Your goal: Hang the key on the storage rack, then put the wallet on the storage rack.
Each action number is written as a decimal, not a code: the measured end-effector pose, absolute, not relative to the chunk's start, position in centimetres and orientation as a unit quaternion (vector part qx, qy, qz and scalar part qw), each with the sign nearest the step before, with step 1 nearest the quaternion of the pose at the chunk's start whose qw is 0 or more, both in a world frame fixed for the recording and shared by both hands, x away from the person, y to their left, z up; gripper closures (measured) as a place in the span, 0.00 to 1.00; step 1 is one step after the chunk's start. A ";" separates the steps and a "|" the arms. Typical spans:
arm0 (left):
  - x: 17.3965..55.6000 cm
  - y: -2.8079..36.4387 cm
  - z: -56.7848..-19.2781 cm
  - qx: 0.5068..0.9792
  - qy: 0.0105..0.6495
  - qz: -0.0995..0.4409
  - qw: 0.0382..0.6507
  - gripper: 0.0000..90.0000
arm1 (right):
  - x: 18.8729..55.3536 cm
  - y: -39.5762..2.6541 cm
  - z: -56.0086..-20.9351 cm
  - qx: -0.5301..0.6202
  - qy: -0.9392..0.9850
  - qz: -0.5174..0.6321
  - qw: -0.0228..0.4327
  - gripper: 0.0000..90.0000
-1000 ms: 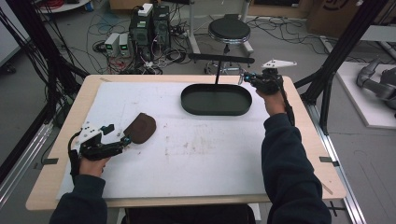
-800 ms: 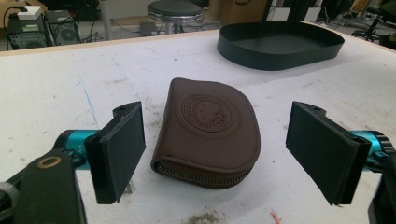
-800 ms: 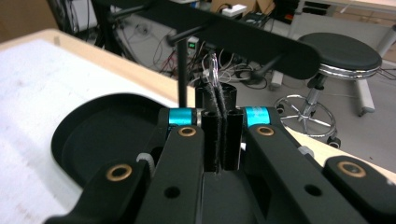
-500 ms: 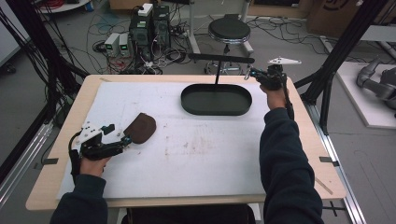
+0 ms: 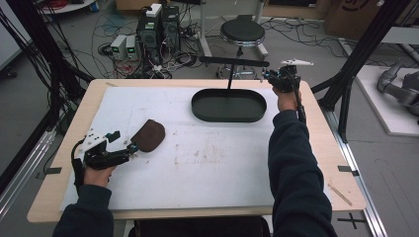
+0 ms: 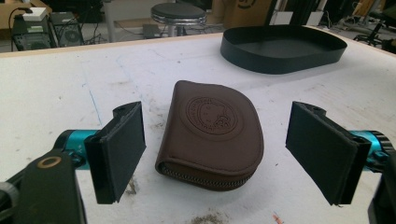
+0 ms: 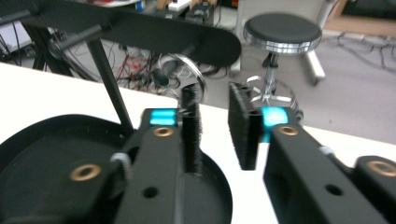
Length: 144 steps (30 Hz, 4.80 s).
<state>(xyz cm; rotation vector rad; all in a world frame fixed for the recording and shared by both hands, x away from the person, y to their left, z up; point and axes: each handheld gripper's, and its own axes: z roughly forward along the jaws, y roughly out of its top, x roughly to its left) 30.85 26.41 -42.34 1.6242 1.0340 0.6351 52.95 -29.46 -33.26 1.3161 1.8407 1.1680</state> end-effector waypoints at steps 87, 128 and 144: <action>38.3 25.2 -44.7 0.716 0.500 0.171 0.456 0.20 | 35.8 -29.3 -39.2 0.360 0.797 0.434 0.218 0.23; 34.8 24.6 -41.8 0.707 0.440 0.249 0.494 0.85 | 35.7 -29.5 -39.2 0.375 0.787 0.437 0.220 0.23; 32.7 22.2 -40.6 0.742 0.368 0.231 0.510 0.83 | 35.6 -29.4 -39.2 0.374 0.787 0.439 0.217 0.23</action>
